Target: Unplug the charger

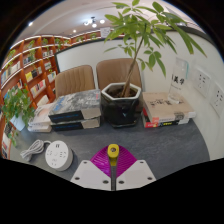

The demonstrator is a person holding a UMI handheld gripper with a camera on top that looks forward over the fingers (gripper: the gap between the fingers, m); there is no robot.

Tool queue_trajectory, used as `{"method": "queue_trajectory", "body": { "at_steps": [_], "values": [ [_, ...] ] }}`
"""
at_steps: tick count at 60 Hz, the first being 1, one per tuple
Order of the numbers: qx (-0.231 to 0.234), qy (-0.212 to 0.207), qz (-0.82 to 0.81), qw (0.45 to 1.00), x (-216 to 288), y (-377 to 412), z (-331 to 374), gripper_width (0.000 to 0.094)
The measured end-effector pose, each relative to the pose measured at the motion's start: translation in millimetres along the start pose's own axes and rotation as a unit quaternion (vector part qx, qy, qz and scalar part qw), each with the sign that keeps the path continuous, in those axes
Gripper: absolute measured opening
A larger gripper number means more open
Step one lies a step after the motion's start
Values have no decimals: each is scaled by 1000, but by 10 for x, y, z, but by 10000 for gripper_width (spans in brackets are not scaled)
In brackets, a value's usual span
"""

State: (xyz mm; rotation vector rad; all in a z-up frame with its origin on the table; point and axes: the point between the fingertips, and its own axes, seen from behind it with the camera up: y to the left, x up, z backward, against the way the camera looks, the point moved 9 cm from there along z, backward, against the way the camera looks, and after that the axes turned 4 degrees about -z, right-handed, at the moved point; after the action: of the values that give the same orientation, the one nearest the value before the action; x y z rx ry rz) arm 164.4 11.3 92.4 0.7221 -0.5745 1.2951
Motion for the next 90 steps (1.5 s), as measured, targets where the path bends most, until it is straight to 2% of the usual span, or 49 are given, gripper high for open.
{"method": "queue_trajectory", "body": {
  "at_steps": [7, 8, 15, 16, 21, 25, 30, 32, 44, 49, 63, 72, 90],
  "values": [
    [4, 35, -4, 999, -243, -81, -220, 47],
    [10, 27, -8, 1000, -217, -63, -220, 51],
    [13, 41, -12, 999, -204, -70, -233, 131],
    [12, 43, -14, 999, -199, -71, -234, 164],
    [-10, 43, -6, 999, -149, -117, -185, 458],
    [-23, 25, 8, 999, -58, -121, -71, 623],
    [-34, -4, 16, 999, 72, -73, 179, 798],
    [-34, -16, 19, 999, 149, -35, 322, 826],
    [-20, -121, 2, 993, 475, 515, 1518, 852],
    [-2, -140, -5, 990, 457, 839, 2009, 852],
    [16, -140, 31, 989, -84, 1603, 2793, 858],
    [33, -130, 58, 989, -391, 1931, 2993, 853],
    [36, -123, 70, 989, -646, 2052, 3143, 855]
  ]
}}
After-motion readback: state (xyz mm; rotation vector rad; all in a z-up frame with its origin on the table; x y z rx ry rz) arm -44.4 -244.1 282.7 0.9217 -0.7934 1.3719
